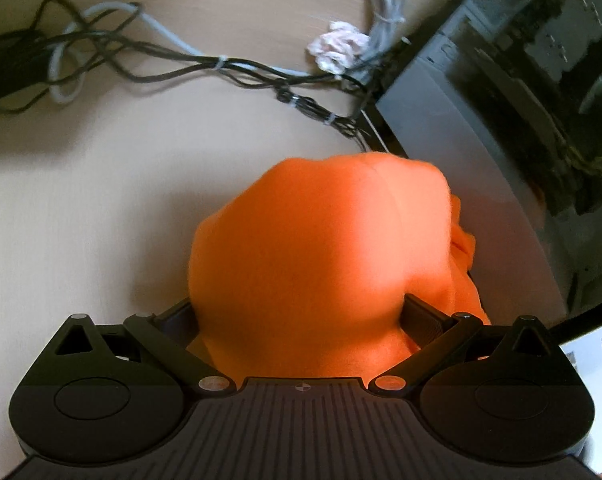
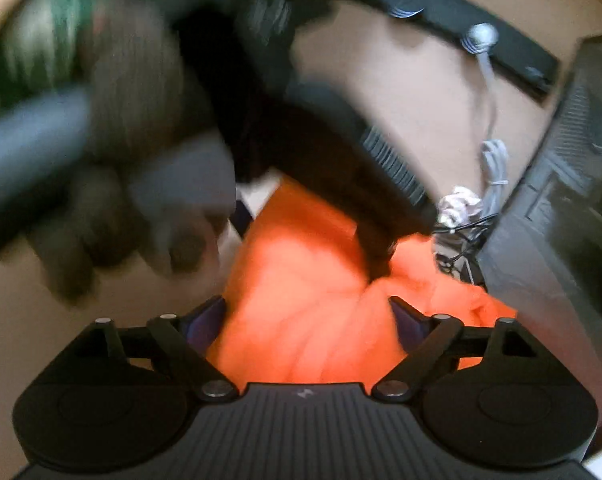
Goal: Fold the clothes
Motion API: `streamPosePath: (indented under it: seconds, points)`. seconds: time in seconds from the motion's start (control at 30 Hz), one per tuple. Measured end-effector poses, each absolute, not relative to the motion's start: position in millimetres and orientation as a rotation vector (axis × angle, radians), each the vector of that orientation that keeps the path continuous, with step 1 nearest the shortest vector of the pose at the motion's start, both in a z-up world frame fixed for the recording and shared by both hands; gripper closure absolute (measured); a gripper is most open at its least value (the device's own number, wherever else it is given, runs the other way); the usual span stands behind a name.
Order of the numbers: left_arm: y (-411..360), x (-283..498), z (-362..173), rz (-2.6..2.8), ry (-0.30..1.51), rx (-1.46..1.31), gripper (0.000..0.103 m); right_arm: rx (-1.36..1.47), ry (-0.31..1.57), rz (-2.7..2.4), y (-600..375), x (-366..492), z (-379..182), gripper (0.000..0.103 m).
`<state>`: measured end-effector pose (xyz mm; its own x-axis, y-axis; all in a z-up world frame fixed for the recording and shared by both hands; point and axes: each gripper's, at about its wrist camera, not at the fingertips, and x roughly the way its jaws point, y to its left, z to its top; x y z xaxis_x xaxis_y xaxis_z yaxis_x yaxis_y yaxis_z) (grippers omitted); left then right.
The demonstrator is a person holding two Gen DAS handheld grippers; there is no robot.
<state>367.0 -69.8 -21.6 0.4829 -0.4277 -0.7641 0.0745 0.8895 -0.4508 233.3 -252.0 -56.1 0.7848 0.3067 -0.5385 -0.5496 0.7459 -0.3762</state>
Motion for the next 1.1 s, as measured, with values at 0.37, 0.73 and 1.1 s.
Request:
streamPosePath:
  seconds: [0.37, 0.73, 1.1]
  points:
    - [72, 248, 8, -0.108, 0.901, -0.601, 0.0, -0.282, 0.706, 0.37, -248, 272, -50, 0.041]
    - [135, 203, 5, -0.054, 0.845, -0.744, 0.0, 0.635, 0.999, 0.807, -245, 265, -14, 0.056]
    - [45, 284, 21, -0.338, 0.878, -0.615, 0.0, 1.597, 1.009, 0.312, -376, 242, -115, 0.046]
